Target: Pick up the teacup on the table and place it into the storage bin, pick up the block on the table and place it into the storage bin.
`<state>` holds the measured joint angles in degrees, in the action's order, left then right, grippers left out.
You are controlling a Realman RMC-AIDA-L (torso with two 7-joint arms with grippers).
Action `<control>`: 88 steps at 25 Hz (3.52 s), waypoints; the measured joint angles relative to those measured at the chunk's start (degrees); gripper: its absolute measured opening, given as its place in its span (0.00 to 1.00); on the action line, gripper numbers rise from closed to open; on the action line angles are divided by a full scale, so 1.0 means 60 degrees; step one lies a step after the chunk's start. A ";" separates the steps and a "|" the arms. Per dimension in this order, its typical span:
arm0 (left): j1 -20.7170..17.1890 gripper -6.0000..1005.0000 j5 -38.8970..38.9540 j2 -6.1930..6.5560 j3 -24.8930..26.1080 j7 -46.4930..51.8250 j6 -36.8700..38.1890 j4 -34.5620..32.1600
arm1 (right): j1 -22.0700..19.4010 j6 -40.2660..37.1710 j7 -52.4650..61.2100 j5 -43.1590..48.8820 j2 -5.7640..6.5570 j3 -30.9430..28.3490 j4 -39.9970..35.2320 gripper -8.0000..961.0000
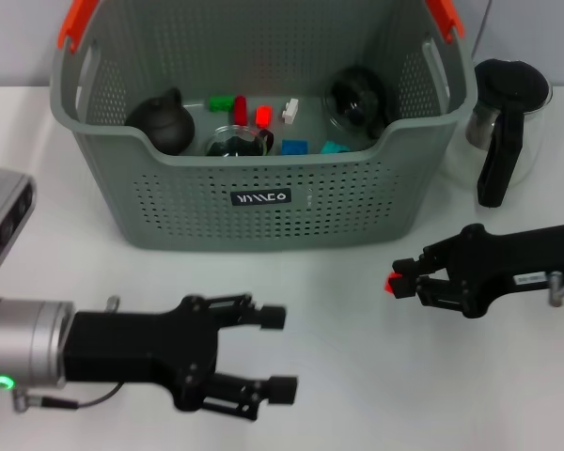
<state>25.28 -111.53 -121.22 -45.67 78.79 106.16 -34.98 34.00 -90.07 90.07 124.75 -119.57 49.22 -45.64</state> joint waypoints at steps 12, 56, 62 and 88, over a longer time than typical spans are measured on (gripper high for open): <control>-0.0105 0.93 -0.0819 0.0006 0.0853 0.0002 0.0443 -0.0058 | 0.1540 -0.1710 0.1477 -0.3976 0.0245 -0.1010 -0.0691 0.27; 0.0302 0.93 -0.0467 0.0046 0.1115 -0.0727 -0.0470 0.0134 | -0.1642 -0.1820 -0.3900 -0.2947 0.0406 -0.0544 0.0724 0.96; 0.0412 0.93 -0.0470 0.0033 0.0958 -0.0779 -0.0637 0.0296 | -0.1585 -0.1276 -0.4310 -0.2592 0.0411 -0.0515 0.1368 0.95; 0.0373 0.93 -0.0702 0.0017 0.0946 -0.0798 -0.0986 0.0432 | -0.1454 -0.0973 -0.4260 -0.2569 0.0374 -0.0469 0.1458 0.95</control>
<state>27.51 -115.74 -121.11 -39.99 74.00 100.25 -32.39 25.28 -95.91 64.51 109.34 -117.33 46.40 -36.89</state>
